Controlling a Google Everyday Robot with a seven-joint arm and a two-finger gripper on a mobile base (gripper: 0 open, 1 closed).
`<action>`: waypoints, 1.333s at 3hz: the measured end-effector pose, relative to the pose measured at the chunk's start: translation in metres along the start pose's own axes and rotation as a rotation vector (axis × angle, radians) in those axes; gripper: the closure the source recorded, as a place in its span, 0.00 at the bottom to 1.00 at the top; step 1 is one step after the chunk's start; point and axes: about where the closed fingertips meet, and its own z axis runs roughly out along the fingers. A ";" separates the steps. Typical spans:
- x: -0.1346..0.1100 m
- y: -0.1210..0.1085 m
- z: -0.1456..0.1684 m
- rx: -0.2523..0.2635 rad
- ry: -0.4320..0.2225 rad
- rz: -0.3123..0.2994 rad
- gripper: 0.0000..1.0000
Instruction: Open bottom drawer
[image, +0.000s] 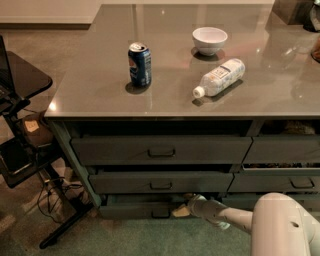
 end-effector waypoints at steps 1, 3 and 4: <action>0.011 0.003 -0.017 0.015 0.004 0.014 1.00; -0.002 0.001 -0.026 0.031 -0.014 -0.008 1.00; 0.010 0.008 -0.049 0.057 -0.015 0.018 1.00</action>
Offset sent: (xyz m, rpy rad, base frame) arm -0.5490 -0.2839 0.0833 0.0271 -0.0988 -0.7234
